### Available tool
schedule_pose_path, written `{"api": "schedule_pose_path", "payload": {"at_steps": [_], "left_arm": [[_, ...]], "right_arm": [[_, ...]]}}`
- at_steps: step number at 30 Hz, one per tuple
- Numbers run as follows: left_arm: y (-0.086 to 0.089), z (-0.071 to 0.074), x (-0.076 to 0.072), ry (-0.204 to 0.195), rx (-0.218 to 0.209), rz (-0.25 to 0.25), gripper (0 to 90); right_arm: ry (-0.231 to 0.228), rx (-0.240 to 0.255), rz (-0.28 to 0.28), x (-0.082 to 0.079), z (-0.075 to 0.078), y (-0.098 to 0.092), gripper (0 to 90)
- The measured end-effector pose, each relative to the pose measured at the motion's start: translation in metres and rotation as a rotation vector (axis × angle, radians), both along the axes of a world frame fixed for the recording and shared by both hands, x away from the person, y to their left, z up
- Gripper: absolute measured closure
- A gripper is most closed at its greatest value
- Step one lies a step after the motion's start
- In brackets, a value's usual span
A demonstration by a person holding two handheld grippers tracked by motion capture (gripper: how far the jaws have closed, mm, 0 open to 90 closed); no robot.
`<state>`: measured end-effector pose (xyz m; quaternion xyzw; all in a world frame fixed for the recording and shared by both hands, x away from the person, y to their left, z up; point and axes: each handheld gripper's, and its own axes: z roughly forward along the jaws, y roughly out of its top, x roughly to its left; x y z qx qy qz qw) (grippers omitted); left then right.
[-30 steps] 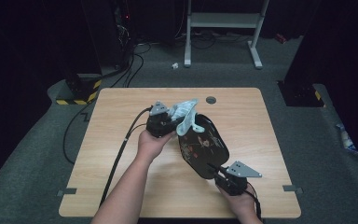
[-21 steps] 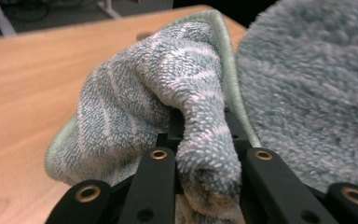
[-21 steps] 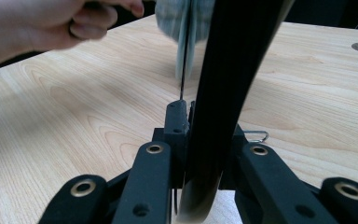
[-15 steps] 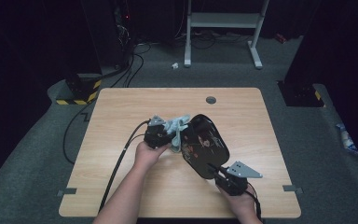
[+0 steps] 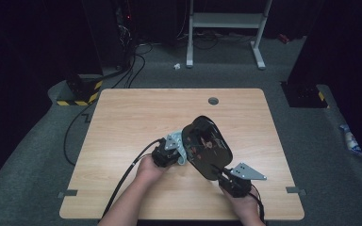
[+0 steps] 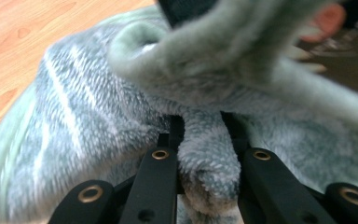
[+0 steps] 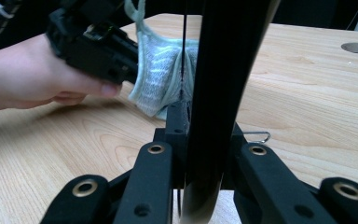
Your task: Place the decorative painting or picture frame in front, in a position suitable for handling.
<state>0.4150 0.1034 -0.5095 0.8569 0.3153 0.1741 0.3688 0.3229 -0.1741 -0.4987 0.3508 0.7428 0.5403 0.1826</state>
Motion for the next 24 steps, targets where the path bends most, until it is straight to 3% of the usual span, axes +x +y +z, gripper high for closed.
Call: {"api": "schedule_pose_path", "payload": {"at_steps": [7,10,14,17,24], "left_arm": [[0.010,-0.001,-0.015,-0.001,-0.038,-0.015,79.4],[0.018,0.001,-0.020,0.011,-0.077,0.002,78.6],[0.033,0.002,-0.032,-0.005,-0.117,0.005,78.3],[0.044,0.004,-0.039,-0.010,-0.145,0.030,78.3],[0.074,0.007,-0.053,-0.047,-0.166,0.090,78.1]], "right_arm": [[-0.009,-0.011,-0.003,-0.001,0.000,0.002,79.9],[-0.002,-0.006,-0.006,0.000,0.000,0.001,79.9],[-0.004,-0.003,-0.006,0.000,0.000,0.001,79.8],[-0.010,-0.007,-0.004,0.000,-0.001,0.002,79.8],[-0.010,-0.005,-0.008,0.000,-0.001,0.002,79.5]]}}
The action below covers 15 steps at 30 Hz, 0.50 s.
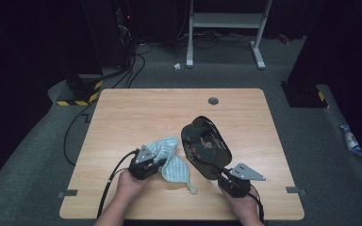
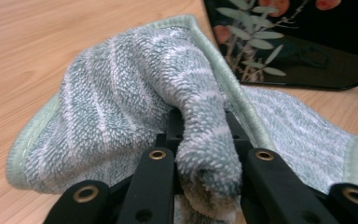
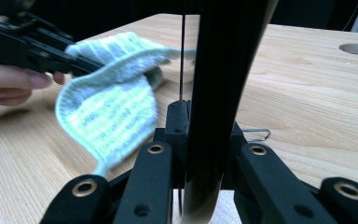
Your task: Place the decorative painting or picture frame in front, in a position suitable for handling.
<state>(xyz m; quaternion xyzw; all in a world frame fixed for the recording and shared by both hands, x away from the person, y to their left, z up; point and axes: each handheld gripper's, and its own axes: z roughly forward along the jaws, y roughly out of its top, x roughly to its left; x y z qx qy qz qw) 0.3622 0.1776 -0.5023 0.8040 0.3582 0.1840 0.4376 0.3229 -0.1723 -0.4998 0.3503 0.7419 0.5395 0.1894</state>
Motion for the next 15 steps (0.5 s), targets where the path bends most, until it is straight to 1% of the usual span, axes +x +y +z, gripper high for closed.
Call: {"api": "schedule_pose_path", "payload": {"at_steps": [4,5,9,11,15], "left_arm": [[0.022,0.000,-0.009,-0.008,-0.014,0.048,78.2],[0.030,0.000,-0.013,-0.014,-0.022,0.073,78.2],[0.051,-0.006,-0.022,-0.029,-0.039,0.155,77.9],[0.060,-0.009,-0.024,-0.029,-0.047,0.190,77.7],[0.071,-0.011,-0.025,-0.035,-0.053,0.231,77.2]], "right_arm": [[0.001,0.000,-0.008,0.000,0.000,-0.001,78.6],[0.003,0.001,-0.012,0.000,-0.001,-0.001,78.5],[0.004,0.001,-0.014,0.001,-0.001,-0.002,78.5],[0.001,0.001,-0.016,0.001,-0.001,-0.001,78.5],[-0.003,0.000,-0.020,0.001,-0.001,0.000,78.3]]}}
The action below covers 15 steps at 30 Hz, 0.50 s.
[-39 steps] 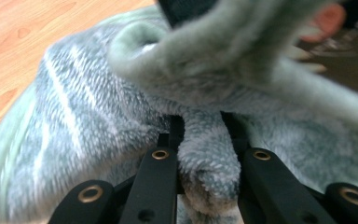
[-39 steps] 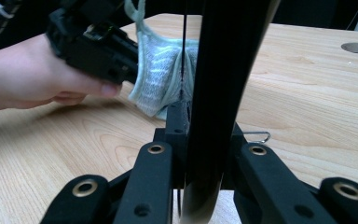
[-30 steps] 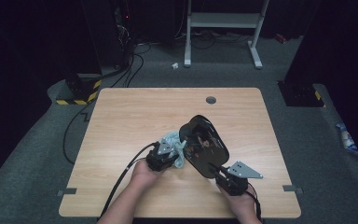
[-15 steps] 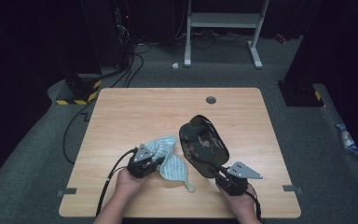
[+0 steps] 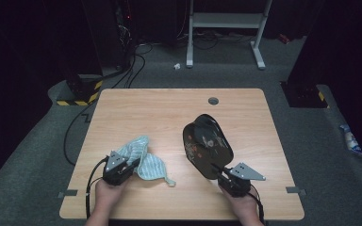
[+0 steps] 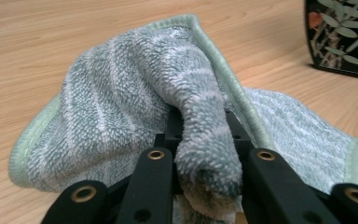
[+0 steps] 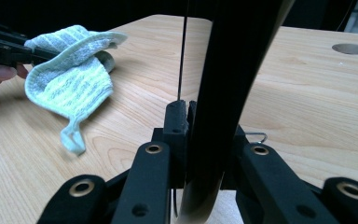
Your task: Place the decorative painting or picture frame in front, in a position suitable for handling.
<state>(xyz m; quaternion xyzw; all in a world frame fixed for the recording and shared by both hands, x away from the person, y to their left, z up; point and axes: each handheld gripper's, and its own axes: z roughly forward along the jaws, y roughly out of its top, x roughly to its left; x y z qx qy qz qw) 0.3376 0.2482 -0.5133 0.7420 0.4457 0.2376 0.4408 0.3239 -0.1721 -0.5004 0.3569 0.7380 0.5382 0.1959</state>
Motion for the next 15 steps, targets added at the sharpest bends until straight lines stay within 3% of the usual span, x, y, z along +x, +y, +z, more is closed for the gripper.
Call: {"api": "schedule_pose_path", "payload": {"at_steps": [3,8,11,15], "left_arm": [[0.002,-0.003,-0.001,-0.002,0.016,0.005,77.2],[0.000,-0.010,-0.001,-0.004,0.007,0.018,76.9],[-0.002,-0.011,0.000,-0.009,0.027,0.015,75.9],[-0.004,-0.011,-0.001,-0.009,0.037,0.004,73.9]], "right_arm": [[-0.002,-0.001,-0.004,0.000,0.000,0.001,78.0],[0.004,-0.001,-0.016,0.003,-0.001,0.002,76.8],[0.011,-0.006,-0.021,0.003,-0.003,0.003,76.0],[0.013,-0.010,-0.014,0.003,-0.003,0.005,71.1]]}}
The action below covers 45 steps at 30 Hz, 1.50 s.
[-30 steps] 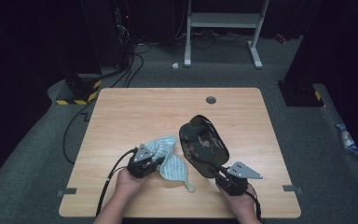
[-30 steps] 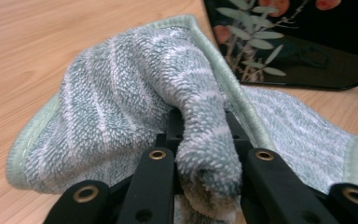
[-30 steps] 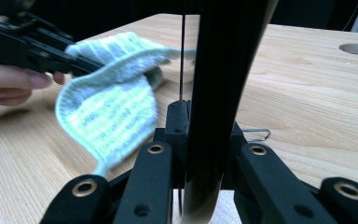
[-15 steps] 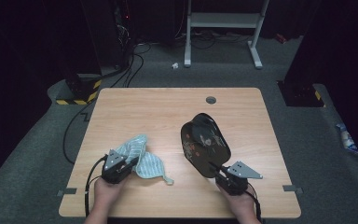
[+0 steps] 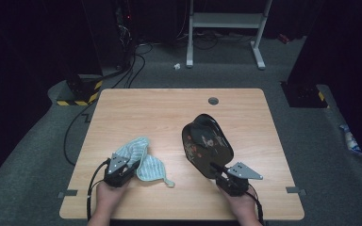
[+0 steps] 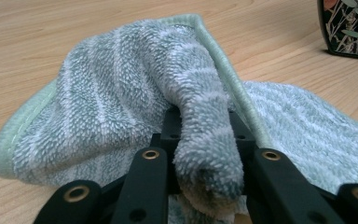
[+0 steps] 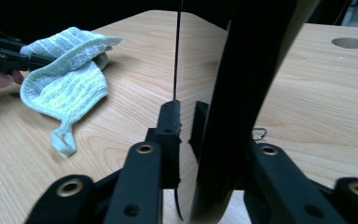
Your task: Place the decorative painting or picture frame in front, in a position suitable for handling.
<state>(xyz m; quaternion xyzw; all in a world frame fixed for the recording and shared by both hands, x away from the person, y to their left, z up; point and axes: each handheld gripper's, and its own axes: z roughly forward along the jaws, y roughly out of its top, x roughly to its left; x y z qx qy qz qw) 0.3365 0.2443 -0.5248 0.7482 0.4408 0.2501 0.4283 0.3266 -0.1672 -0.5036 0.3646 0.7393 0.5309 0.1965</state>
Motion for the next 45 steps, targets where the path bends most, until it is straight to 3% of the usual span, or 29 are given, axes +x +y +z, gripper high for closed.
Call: {"api": "schedule_pose_path", "payload": {"at_steps": [10,18,33,40,45], "left_arm": [[0.000,0.000,0.000,0.005,-0.001,0.003,72.6],[0.000,0.000,0.000,0.003,0.000,0.006,72.5],[-0.001,0.000,-0.001,-0.001,0.008,0.008,71.3],[-0.002,0.000,0.000,-0.001,0.010,0.011,70.9],[-0.003,0.000,-0.001,-0.004,0.016,0.014,70.1]], "right_arm": [[0.001,-0.010,0.012,-0.007,0.000,-0.003,56.3],[0.005,-0.009,0.019,-0.022,0.002,-0.016,55.4],[-0.012,0.059,-0.011,-0.028,0.011,-0.047,69.6],[-0.009,0.014,-0.068,-0.024,0.008,-0.046,69.6],[0.028,-0.006,-0.113,-0.016,0.003,-0.045,71.1]]}}
